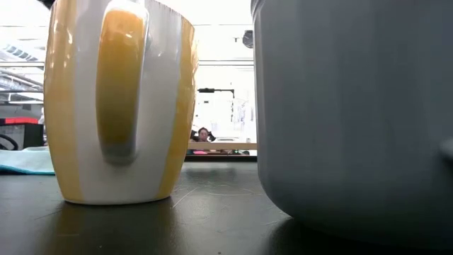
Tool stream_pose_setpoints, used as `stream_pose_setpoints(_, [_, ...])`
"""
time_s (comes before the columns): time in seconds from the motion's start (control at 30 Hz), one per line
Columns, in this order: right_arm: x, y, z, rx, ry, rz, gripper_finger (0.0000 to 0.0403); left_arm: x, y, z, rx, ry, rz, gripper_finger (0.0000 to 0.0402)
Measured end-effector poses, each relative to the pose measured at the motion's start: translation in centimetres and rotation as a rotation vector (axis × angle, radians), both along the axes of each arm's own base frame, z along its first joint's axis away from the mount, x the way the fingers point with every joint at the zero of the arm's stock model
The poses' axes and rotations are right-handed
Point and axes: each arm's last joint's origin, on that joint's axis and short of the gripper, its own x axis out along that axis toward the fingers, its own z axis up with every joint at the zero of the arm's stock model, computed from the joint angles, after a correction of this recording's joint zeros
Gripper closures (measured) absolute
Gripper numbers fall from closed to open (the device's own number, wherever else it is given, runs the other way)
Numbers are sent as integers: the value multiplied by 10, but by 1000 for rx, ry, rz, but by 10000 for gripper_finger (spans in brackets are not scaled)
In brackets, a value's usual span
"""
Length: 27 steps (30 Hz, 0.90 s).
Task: Stack small to large cups/mugs on shelf
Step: Put the transparent mug on the shelf
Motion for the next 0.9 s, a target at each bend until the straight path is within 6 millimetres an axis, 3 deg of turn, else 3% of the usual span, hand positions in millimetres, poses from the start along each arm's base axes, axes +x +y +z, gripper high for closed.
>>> stream_pose_setpoints(0.47, [-1,0,-2,7,25,-2,403,92,51,37,-42,234,-46,400])
stream_pose_setpoints(0.7, [-1,0,-4,25,48,-7,403,117,69,45,-9,314,-48,376])
stream_pose_setpoints(0.9, [-1,0,-5,24,65,-8,403,133,90,39,-22,438,-33,318])
